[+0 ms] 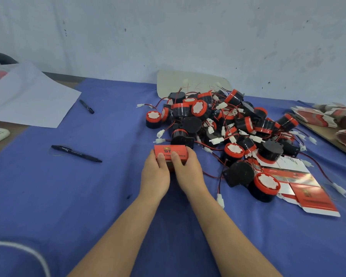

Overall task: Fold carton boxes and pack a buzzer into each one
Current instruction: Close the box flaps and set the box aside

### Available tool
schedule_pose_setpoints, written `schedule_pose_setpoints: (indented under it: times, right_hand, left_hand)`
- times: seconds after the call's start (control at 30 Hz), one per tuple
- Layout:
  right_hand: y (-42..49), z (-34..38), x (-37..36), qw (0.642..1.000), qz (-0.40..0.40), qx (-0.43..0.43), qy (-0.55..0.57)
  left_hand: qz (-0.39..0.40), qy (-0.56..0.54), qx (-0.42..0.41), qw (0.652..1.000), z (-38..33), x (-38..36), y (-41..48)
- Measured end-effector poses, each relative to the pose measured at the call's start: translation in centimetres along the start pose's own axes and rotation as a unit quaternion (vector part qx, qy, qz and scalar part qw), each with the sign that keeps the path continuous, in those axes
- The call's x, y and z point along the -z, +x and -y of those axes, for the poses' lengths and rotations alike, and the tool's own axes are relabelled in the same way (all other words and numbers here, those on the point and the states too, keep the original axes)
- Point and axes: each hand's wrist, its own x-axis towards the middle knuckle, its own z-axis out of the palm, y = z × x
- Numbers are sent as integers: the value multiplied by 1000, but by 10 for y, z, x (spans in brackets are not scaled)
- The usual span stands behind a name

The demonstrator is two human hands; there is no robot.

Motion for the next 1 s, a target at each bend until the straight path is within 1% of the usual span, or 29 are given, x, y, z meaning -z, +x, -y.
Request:
schedule_pose_setpoints:
  times: [0.13,0.2,0.33,0.4,0.43,0.5,0.57,0.63,0.67,0.7,0.77,0.8,0.83,0.87,0.9,0.93,1.0]
  right_hand:
    - [-1,0,0,1000,1,2,-17]
    - [-1,0,-1,1000,4,5,-16]
    - [-1,3,0,1000,12,2,-2]
    - [-6,9,1,999,17,12,29]
    - [-9,15,3,997,14,27,66]
    - [-18,33,5,987,5,74,142]
    - [-23,59,19,973,-17,121,194]
    - [-28,83,53,959,-79,151,225]
    - [-34,91,79,950,-123,165,234]
    - [-42,97,112,940,-177,175,232]
    - [-67,106,188,921,-289,168,202]
    - [-84,107,224,908,-344,162,174]
    - [-117,105,277,884,-422,159,125]
    - [-145,105,317,861,-479,152,83]
    - [-160,108,337,853,-501,133,51]
    - [-187,109,365,832,-546,97,-7]
    - [-258,107,418,751,-649,7,-120]
  left_hand:
    - [-8,-77,15,997,4,6,2]
    - [-15,-82,11,996,6,6,1]
    - [-22,-90,29,995,4,2,2]
    - [-15,-114,40,993,1,2,-1]
    - [-12,-137,35,990,-4,3,-4]
    - [-28,-191,-9,981,-15,8,-12]
    - [-39,-250,-85,964,-40,7,-17]
    - [-15,-285,-161,945,-78,-9,-27]
    - [9,-293,-188,937,-101,-22,-37]
    - [50,-298,-213,929,-126,-41,-51]
    - [154,-293,-239,913,-174,-88,-91]
    - [211,-290,-241,902,-193,-112,-114]
    - [301,-298,-231,876,-218,-147,-159]
    - [359,-293,-227,857,-237,-172,-196]
    - [372,-280,-239,852,-248,-184,-212]
    - [415,-267,-254,832,-262,-201,-246]
    - [549,-222,-247,767,-282,-229,-330]
